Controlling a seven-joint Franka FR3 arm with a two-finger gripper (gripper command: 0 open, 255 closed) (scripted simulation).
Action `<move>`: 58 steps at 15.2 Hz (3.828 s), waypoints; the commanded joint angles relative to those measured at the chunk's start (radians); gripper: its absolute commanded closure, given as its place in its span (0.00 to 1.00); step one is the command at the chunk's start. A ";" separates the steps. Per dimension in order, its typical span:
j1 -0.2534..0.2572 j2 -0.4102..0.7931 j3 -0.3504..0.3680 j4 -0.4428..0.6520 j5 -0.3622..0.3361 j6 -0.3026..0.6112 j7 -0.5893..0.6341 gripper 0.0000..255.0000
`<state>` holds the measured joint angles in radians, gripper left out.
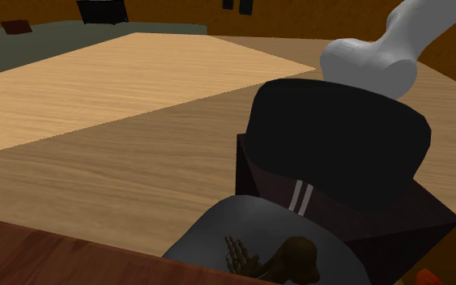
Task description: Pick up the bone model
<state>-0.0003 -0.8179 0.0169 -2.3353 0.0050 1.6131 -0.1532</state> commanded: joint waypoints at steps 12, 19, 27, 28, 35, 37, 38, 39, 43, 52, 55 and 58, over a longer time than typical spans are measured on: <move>0.096 0.040 0.221 -0.111 0.155 0.178 0.201 0.00; 0.144 0.143 0.374 -0.112 0.231 0.311 0.329 0.00; 0.156 0.328 0.564 -0.045 0.254 0.469 0.488 0.00; 0.154 0.356 0.590 -0.032 0.249 0.488 0.511 0.00; 0.133 0.486 0.701 -0.002 0.204 0.599 0.611 0.00; 0.130 0.499 0.710 -0.020 0.199 0.629 0.616 0.00; 0.129 0.506 0.714 -0.028 0.196 0.643 0.619 0.00; 0.127 0.513 0.719 -0.037 0.193 0.658 0.622 0.00; 0.127 0.515 0.719 -0.045 0.194 0.668 0.621 1.00; 0.128 0.510 0.716 -0.033 0.195 0.652 0.621 1.00; 0.133 0.490 0.703 -0.007 0.202 0.608 0.612 1.00; 0.136 0.472 0.691 0.020 0.207 0.564 0.606 1.00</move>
<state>0.1327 -0.3371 0.7117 -2.3239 0.2089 2.1940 0.4543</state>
